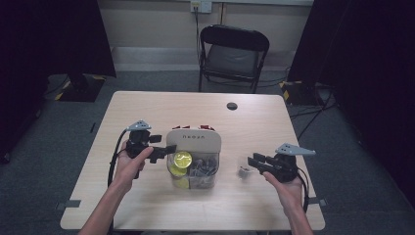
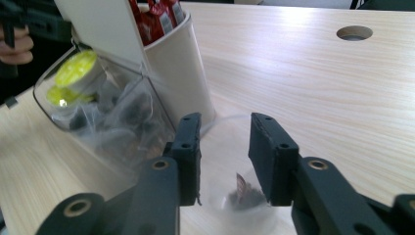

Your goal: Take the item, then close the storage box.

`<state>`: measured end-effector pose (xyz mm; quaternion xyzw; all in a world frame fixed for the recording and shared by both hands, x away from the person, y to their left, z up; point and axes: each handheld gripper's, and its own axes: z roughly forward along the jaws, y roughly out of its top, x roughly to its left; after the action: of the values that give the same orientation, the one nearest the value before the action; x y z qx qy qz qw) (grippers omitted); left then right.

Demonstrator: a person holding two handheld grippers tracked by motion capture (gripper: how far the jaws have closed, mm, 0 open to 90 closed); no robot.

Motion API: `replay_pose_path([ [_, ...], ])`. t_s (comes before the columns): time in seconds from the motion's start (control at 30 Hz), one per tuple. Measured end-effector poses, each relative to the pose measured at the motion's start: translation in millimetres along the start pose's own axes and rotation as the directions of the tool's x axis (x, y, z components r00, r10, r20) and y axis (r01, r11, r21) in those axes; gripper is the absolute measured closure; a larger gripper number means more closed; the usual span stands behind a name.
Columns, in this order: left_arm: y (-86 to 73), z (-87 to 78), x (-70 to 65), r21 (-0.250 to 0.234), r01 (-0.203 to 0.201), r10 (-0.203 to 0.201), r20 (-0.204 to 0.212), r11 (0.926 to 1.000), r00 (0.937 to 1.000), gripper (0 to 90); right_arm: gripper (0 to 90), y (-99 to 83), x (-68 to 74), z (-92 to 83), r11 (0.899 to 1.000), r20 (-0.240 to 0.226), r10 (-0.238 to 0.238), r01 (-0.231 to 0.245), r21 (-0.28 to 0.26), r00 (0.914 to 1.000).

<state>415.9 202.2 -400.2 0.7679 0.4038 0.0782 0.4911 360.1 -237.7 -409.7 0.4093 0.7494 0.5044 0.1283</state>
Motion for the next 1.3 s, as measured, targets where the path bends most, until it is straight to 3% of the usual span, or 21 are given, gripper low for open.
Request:
replay_pose_path([
  [0.17, -0.4, -2.5, 2.3, -0.004, 0.004, -0.004, 0.002, 1.0000, 1.0000, 15.6, 61.7, -10.3, 0.5, -8.6, 0.999, 0.012, -0.020, 0.020, 0.026, 0.9997],
  [0.53, -0.9, -11.9, 9.3, -0.017, 0.020, -0.019, 0.022, 0.9997, 0.9996, 17.0, 58.3, -30.1, -5.0, -19.0, 0.998, 0.035, 0.017, -0.019, 0.055, 0.9992],
  [0.7, 0.2, -21.8, 15.2, -0.023, 0.023, -0.022, 0.038, 0.9995, 0.9990, 19.0, 56.4, -46.9, -7.9, -17.4, 0.993, 0.056, 0.032, -0.038, 0.113, 0.9979],
  [0.9, 1.4, -31.4, 23.2, -0.039, 0.038, -0.038, -0.001, 0.9985, 0.9993, 18.8, 45.3, -64.3, -17.8, -14.7, 0.985, 0.110, 0.032, -0.050, 0.163, 0.9934],
  [1.03, 3.2, -31.4, 27.6, -0.047, 0.044, -0.045, -0.020, 0.9979, 0.9988, 18.5, 34.8, -71.1, -26.4, -8.5, 0.980, 0.168, 0.026, -0.058, 0.189, 0.9854],
  [1.13, 5.0, -30.7, 28.5, -0.059, 0.049, -0.052, -0.038, 0.9970, 0.9980, 18.5, 31.7, -76.2, -28.2, -2.8, 0.974, 0.186, 0.015, -0.056, 0.218, 0.9825],
  [1.3, 8.1, -27.3, 28.1, -0.064, 0.071, -0.073, -0.018, 0.9954, 0.9972, 18.5, 23.1, -80.3, -29.7, 2.7, 0.966, 0.227, -0.007, -0.053, 0.255, 0.9739],
])
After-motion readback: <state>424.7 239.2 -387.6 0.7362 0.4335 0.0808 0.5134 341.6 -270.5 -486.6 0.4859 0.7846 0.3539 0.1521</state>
